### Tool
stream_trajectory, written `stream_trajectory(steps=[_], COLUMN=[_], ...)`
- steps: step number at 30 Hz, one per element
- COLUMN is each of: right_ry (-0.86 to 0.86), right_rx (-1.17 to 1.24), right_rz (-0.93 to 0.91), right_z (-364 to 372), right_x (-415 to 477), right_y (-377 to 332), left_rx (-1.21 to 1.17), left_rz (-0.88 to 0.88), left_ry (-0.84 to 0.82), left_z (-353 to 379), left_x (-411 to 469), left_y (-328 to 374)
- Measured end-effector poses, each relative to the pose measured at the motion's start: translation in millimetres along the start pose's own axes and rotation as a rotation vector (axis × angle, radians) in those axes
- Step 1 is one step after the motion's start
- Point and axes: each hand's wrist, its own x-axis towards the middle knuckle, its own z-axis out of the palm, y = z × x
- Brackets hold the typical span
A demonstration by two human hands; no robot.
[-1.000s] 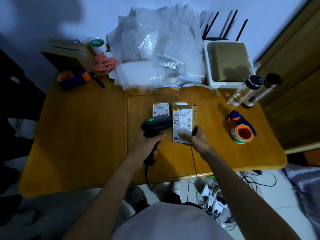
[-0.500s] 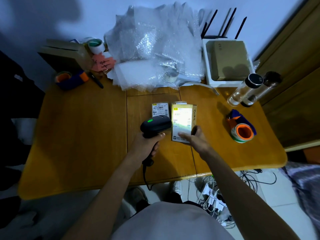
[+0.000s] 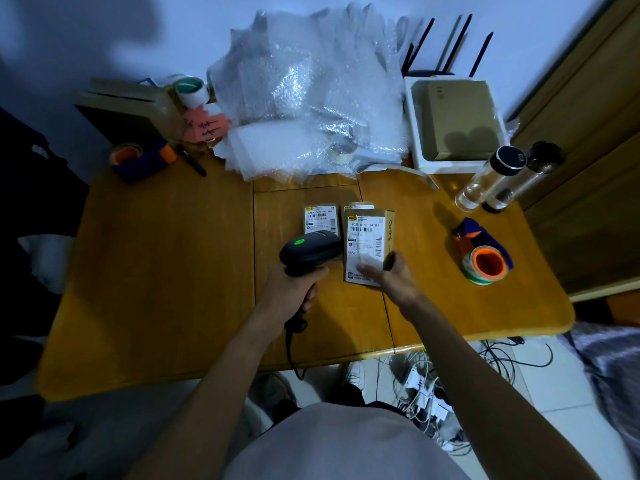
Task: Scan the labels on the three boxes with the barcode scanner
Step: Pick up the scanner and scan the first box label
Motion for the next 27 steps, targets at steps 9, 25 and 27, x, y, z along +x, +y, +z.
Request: stream_trajectory(steps=[9, 25, 27], right_ry=[0.005, 0.005, 0.010], right_rx=[0.006, 0.000, 0.003], right_rz=[0.003, -0.015, -0.017], right_z=[0.1, 6.9, 8.5], right_x=[-1.0, -1.9, -1.1], right_y=[-1.4, -8.0, -9.6], left_rx=[-0.050, -0.039, -0.042], left_rz=[0.003, 0.005, -0.005], left_ry=[0.037, 0.062, 0.068], left_z=[-3.1, -13.0, -15.4], left_x=[1.5, -4.0, -4.1], left_y=[-2.5, 0.6, 0.6])
